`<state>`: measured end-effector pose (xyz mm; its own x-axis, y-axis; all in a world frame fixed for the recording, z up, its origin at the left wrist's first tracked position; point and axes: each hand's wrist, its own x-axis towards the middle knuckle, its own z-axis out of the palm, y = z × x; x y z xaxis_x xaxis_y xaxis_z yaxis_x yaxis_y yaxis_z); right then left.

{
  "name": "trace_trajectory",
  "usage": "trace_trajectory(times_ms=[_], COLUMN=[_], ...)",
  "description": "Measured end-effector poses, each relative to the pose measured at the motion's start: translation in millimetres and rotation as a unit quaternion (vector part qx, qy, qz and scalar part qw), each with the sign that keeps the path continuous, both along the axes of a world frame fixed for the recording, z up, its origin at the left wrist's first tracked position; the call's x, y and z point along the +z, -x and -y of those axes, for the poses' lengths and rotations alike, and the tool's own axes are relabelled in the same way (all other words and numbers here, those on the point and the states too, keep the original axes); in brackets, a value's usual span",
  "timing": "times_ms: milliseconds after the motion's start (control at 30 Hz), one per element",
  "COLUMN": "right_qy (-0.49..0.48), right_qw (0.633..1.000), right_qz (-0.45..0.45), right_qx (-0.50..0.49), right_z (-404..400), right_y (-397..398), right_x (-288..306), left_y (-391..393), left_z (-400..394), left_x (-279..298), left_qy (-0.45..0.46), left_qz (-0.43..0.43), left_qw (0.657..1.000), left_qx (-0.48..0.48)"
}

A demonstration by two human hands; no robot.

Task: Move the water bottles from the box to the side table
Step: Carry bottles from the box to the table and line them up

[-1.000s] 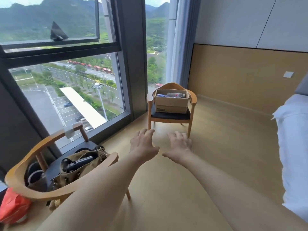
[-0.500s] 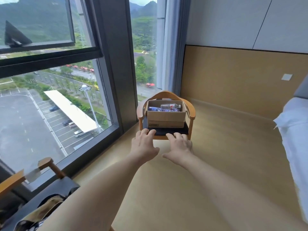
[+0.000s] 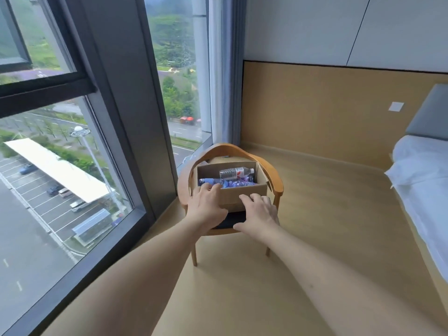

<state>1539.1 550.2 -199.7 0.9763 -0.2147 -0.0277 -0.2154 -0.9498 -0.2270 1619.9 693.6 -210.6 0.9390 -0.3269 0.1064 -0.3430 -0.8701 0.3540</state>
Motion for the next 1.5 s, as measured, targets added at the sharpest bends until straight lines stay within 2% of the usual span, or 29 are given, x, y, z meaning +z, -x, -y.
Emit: trace_trajectory(times_ms=[233, 467, 733, 867, 1033, 1233, 1300, 1400, 1500], right_qy=[-0.021, -0.032, -0.049, -0.116, -0.231, -0.418, -0.494, -0.604, -0.640], right_qw=[0.999, 0.998, 0.995, 0.984, 0.954, 0.860, 0.794, 0.659, 0.575], right_qz=[-0.031, -0.051, -0.091, -0.132, -0.176, -0.183, -0.179, -0.163, -0.123], right_qx=[-0.031, -0.019, -0.002, -0.023, -0.072, -0.229, -0.307, -0.418, -0.494], right_z=[39.4, 99.0, 176.9, 193.1, 195.1, 189.7, 188.3, 184.6, 180.2], right_y=[-104.1, -226.3, -358.8, -401.9, -451.6, -511.9, -533.3, -564.0, -589.7], right_x=[-26.9, -70.7, -89.9, -111.7, -149.8, -200.8, -221.6, -251.2, -275.0], left_y=[-98.2, -211.4, -333.5, -368.1, -414.3, -466.0, -480.4, -502.5, -521.5], left_z=[39.0, 83.3, 147.9, 164.9, 174.4, 181.5, 178.8, 168.5, 157.4], left_x=[-18.7, -47.8, -54.4, -82.4, -129.5, -193.9, -215.3, -245.9, -268.9], left_qy=[-0.022, -0.052, -0.074, -0.101, -0.121, -0.153, -0.168, -0.196, -0.236], left_qz=[-0.036, -0.065, -0.097, -0.139, -0.185, -0.246, -0.269, -0.292, -0.323], left_qw=[0.998, 0.996, 0.992, 0.985, 0.975, 0.957, 0.948, 0.935, 0.913], left_qx=[-0.039, -0.023, 0.016, 0.017, 0.022, -0.010, -0.029, -0.047, -0.080])
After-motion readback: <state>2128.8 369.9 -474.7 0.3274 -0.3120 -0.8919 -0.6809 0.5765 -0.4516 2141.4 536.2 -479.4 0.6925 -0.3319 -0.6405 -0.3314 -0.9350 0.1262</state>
